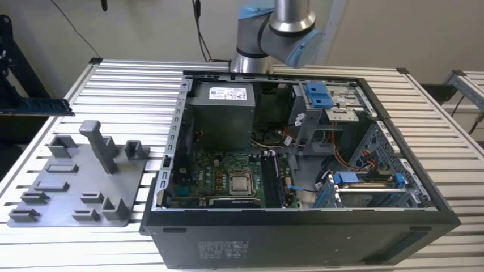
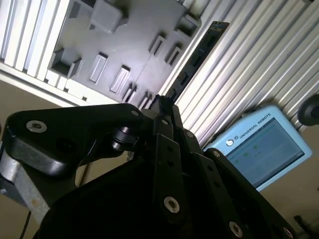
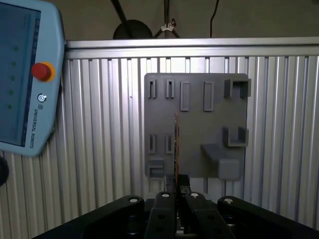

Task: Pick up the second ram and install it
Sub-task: 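Pick up the second ram and move it above second insertion slot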

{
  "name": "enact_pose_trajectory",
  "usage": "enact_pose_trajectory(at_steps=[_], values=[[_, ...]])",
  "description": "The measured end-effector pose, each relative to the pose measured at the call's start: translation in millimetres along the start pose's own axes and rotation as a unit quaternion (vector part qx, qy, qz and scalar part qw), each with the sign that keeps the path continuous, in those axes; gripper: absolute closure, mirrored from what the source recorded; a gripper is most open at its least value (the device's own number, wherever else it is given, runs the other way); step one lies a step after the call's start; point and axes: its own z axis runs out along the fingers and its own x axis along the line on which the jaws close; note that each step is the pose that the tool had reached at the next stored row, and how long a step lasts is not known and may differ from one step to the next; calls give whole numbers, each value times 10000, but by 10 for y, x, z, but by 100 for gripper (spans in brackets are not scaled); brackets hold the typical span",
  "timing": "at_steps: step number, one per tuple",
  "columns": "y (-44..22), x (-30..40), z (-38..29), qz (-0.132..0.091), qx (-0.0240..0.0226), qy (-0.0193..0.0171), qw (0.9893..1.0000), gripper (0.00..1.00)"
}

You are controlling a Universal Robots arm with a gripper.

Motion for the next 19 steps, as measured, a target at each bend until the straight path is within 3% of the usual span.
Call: enact_pose_trajectory(at_steps=[19], values=[[-322,-9,10,0,0,0,10000,86]])
